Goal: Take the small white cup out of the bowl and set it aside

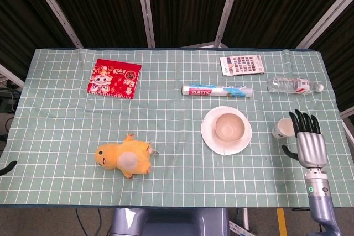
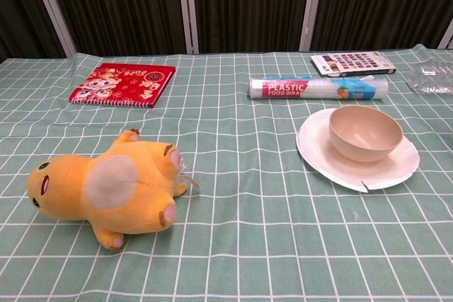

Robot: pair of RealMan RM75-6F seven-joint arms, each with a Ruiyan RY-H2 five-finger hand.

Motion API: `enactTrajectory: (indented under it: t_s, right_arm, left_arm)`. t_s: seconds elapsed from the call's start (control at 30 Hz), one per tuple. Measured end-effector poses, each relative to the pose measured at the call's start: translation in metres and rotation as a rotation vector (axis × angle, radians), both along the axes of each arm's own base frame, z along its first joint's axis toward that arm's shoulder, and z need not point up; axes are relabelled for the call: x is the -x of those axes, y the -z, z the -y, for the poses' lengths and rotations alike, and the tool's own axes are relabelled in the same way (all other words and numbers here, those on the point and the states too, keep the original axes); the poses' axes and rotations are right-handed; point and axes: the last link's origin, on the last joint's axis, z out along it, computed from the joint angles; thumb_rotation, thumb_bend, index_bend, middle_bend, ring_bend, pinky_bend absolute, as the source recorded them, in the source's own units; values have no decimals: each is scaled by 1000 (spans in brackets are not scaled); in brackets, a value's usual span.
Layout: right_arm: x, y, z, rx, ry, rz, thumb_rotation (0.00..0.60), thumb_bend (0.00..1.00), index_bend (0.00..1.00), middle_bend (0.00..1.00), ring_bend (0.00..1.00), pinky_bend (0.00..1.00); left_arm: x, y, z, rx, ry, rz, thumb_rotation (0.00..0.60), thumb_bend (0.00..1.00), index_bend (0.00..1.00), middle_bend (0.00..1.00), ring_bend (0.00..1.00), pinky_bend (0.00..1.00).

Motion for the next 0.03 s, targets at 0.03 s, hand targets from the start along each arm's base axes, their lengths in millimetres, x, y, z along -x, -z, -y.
enactTrajectory:
  t_s: [0.03]
  right_arm:
    - [-2, -3, -4, 4, -22, -4, 600, 80, 0, 0, 0, 0]
  left_arm:
    - [1, 0, 0, 2, -3, -1, 600, 54, 0, 0, 0, 0]
